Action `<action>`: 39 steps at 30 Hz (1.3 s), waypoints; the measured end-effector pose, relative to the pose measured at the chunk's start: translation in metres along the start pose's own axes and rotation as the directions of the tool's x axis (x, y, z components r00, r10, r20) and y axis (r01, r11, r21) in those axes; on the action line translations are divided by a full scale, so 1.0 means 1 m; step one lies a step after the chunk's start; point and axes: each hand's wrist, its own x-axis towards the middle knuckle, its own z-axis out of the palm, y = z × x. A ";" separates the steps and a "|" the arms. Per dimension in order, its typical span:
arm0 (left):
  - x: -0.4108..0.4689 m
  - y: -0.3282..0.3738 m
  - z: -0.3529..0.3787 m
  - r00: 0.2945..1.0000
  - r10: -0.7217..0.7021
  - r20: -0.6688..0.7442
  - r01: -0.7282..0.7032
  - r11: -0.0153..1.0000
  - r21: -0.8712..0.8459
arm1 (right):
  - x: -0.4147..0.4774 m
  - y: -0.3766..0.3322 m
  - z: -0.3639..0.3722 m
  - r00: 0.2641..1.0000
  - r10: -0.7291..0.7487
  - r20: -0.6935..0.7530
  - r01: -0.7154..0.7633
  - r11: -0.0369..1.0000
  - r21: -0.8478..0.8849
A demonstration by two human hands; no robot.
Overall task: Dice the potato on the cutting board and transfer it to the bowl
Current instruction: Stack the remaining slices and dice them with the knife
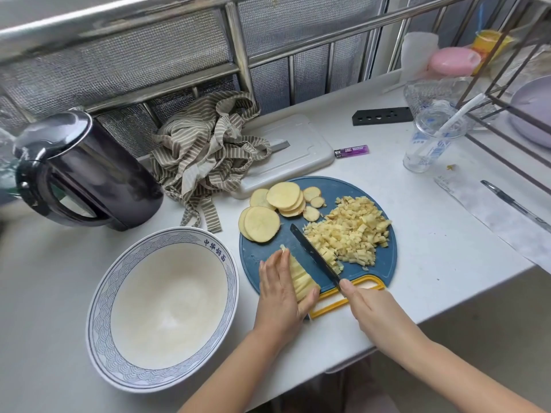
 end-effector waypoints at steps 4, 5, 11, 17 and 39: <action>0.000 -0.005 -0.001 1.000 -0.025 -0.013 0.026 0.999 0.027 | -0.008 -0.004 0.004 1.000 -0.011 0.021 0.010 0.998 0.064; -0.001 -0.006 -0.001 0.999 -0.030 -0.017 0.031 0.999 0.039 | -0.010 -0.005 0.005 0.999 -0.018 0.028 0.016 0.998 0.068; -0.007 -0.010 0.002 0.998 -0.056 0.018 0.054 0.994 0.097 | -0.013 -0.009 0.012 0.997 -0.064 0.040 0.063 0.998 0.022; -0.005 -0.008 0.003 0.999 -0.038 -0.001 0.037 0.987 0.156 | -0.010 -0.008 0.016 0.997 -0.052 0.061 0.053 0.998 -0.025; -0.002 -0.008 -0.001 1.000 -0.011 -0.023 0.014 0.991 0.135 | -0.008 -0.016 0.012 0.995 -0.032 0.095 0.043 0.993 -0.112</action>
